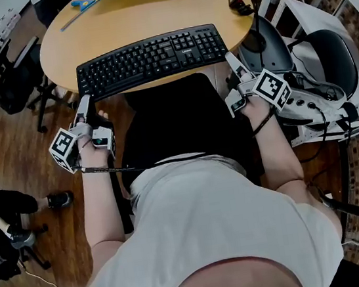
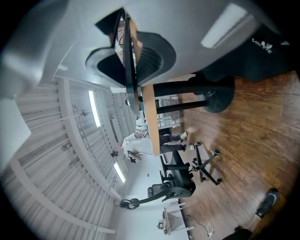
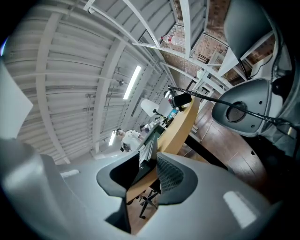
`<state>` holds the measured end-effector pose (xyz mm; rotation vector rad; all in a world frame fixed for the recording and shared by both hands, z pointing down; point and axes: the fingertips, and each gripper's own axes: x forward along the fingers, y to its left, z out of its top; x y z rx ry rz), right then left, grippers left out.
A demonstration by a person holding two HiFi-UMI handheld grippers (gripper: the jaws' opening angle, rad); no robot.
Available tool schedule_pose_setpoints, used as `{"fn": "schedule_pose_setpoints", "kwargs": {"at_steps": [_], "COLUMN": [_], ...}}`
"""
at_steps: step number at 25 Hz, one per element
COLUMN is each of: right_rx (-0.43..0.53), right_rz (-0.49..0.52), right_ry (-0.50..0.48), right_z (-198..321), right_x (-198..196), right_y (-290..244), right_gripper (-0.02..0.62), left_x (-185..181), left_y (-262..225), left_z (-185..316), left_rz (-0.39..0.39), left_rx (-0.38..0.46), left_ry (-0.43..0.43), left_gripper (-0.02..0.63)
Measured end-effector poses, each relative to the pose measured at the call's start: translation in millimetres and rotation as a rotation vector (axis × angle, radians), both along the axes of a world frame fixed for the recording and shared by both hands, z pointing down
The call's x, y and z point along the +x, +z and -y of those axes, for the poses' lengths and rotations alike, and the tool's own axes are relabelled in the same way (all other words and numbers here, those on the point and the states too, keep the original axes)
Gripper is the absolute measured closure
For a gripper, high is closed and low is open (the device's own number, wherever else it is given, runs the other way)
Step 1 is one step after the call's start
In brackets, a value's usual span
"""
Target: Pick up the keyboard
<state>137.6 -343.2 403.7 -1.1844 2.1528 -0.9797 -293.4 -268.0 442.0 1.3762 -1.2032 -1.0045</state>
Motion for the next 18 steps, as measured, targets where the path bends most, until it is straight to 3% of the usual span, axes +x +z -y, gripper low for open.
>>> {"fn": "schedule_pose_setpoints", "kwargs": {"at_steps": [3, 9, 18], "right_rx": [0.01, -0.03, 0.0], "right_rz": [0.016, 0.002, -0.016], "right_ry": [-0.001, -0.015, -0.003], "right_z": [7, 13, 6], "right_x": [-2, -10, -8], "right_y": [-4, 1, -14], "right_gripper": [0.446, 0.494, 0.492], "left_x": [-1, -6, -4], "left_y": [-3, -1, -16], "left_z": [0, 0, -1], "left_rz": [0.022, 0.025, 0.03], "left_rx": [0.003, 0.0, 0.029], "left_ry": [0.01, -0.009, -0.009], "left_gripper": [0.521, 0.519, 0.518]}}
